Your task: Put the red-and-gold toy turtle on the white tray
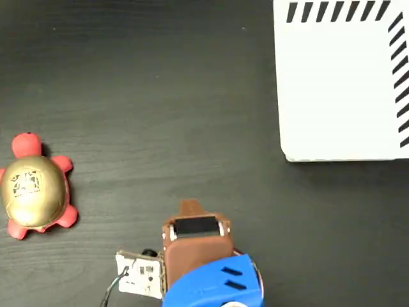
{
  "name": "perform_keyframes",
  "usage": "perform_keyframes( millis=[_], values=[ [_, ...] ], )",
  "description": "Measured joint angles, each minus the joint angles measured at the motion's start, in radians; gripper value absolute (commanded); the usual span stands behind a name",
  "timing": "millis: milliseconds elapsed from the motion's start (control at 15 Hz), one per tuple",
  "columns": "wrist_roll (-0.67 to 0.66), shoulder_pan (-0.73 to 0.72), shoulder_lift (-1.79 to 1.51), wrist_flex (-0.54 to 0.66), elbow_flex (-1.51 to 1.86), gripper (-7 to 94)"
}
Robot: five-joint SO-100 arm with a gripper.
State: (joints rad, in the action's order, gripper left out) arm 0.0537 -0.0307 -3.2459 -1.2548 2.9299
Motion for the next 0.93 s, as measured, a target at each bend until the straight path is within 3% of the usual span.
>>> perform_keyframes(
  millis=[933],
  values=[
    [-0.04, -0.035, 0.005, 0.002, 0.0, 0]
  ],
)
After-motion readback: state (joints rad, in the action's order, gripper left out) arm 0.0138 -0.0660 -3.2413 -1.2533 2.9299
